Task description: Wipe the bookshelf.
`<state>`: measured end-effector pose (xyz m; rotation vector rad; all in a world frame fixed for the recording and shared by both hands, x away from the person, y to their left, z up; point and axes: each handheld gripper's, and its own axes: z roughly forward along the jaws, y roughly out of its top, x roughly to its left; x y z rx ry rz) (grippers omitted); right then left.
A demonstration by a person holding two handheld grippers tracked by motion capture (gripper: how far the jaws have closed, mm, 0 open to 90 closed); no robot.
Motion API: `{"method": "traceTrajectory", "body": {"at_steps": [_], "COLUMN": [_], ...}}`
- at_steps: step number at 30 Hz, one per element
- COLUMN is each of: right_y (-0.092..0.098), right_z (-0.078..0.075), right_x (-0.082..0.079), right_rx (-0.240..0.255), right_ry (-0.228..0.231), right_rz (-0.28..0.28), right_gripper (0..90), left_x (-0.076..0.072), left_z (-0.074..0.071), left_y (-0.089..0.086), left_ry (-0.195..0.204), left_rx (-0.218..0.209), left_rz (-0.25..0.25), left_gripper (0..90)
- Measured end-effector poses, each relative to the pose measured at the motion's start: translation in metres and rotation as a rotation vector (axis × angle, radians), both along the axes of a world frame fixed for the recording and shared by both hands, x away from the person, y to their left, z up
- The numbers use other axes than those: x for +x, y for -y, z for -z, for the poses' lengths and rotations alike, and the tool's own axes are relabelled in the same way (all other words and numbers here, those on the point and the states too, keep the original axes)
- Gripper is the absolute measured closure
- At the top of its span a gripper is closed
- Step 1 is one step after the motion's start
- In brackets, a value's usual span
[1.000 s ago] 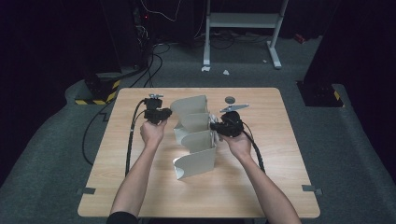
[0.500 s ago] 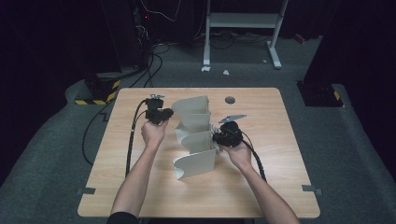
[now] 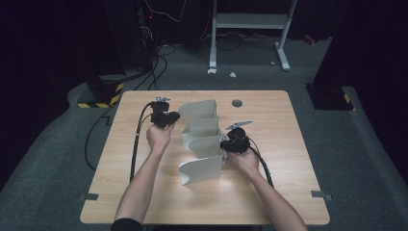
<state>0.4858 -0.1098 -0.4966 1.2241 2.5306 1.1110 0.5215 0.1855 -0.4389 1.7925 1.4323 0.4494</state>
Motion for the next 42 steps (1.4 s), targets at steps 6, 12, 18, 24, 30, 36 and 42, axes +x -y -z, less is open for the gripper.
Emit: {"method": "traceTrajectory", "body": {"at_steps": [6, 12, 18, 24, 30, 36, 42], "right_y": [0.002, 0.009, 0.009, 0.012, 0.008, 0.008, -0.003], "right_z": [-0.022, -0.048, -0.077, -0.097, -0.097, -0.072, -0.039], "right_x": [0.006, 0.007, 0.009, 0.011, 0.016, 0.026, 0.038], "right_rx": [0.018, 0.056, 0.069, 0.089, 0.079, 0.060, -0.006], "right_ry": [0.048, 0.110, 0.170, 0.216, 0.212, 0.151, 0.083], "right_rz": [0.019, 0.032, 0.030, 0.037, 0.036, 0.053, 0.060], "right_gripper": [85.0, 85.0, 85.0, 85.0, 85.1, 85.1, 85.2], "left_x": [0.001, 0.002, 0.003, 0.003, 0.003, 0.003, 0.001], "left_z": [-0.002, -0.004, -0.004, -0.005, -0.005, -0.007, -0.007], "left_y": [0.002, 0.003, 0.003, 0.002, 0.000, -0.004, -0.004], "left_ry": [-0.002, -0.001, -0.008, -0.012, -0.017, -0.018, -0.017], "left_rx": [0.009, 0.009, 0.005, 0.004, 0.004, -0.013, -0.006], "left_rz": [0.011, 0.021, 0.021, 0.019, 0.015, 0.015, 0.010], "left_gripper": [76.7, 76.4, 75.9, 73.5, 69.5, 65.1, 64.8]}}
